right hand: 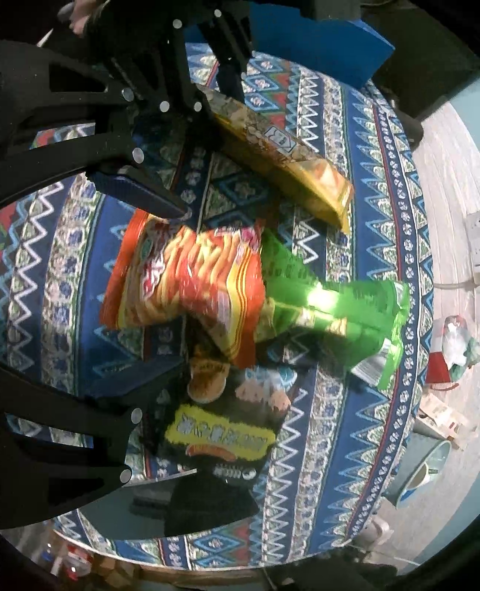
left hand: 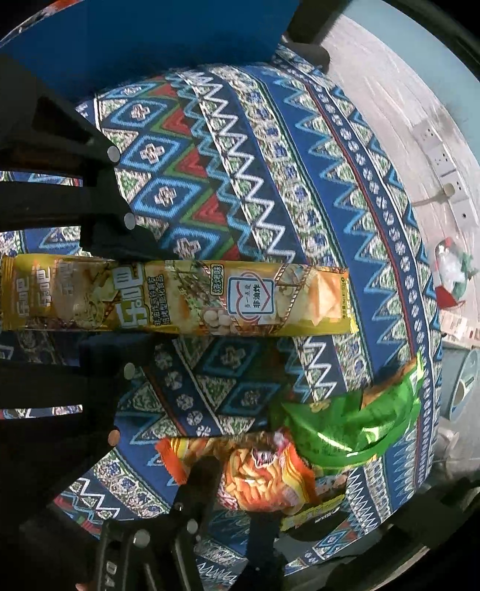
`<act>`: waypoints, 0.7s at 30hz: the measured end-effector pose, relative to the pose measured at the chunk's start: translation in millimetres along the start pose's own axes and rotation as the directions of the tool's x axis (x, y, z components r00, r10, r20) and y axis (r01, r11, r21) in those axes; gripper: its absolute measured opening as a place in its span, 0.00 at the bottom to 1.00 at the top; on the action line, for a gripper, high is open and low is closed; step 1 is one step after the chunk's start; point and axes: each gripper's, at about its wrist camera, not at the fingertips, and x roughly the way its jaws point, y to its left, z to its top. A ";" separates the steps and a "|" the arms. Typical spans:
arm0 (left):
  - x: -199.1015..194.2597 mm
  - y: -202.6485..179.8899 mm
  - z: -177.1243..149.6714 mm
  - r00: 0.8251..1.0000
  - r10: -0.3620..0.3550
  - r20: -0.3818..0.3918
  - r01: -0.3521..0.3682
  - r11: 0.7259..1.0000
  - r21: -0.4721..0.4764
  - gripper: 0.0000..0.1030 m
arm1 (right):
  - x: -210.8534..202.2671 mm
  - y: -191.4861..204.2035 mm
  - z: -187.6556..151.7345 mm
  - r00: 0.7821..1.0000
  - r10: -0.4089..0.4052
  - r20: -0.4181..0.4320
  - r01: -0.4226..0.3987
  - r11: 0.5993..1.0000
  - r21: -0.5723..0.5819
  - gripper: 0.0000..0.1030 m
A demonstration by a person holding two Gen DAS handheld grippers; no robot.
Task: Organize snacks
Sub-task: 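Grasp the yellow biscuit stick with the left tool while the right tool grasps the red-orange chip bag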
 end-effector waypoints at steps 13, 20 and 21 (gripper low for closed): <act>-18.5 26.8 -5.8 0.999 0.030 0.042 -0.030 1.000 0.001 0.31 | 35.6 30.2 8.6 0.995 -0.096 -0.020 0.095 0.994 -0.061 0.46; -37.2 38.0 -11.2 0.998 0.037 0.059 -0.037 0.999 -0.002 0.31 | 9.1 49.3 0.8 0.994 -0.103 0.029 0.105 0.989 -0.106 0.40; -41.4 38.3 -12.5 0.997 0.036 0.066 -0.036 0.999 -0.002 0.31 | 3.2 53.1 1.8 0.994 -0.099 0.037 0.103 0.989 -0.108 0.40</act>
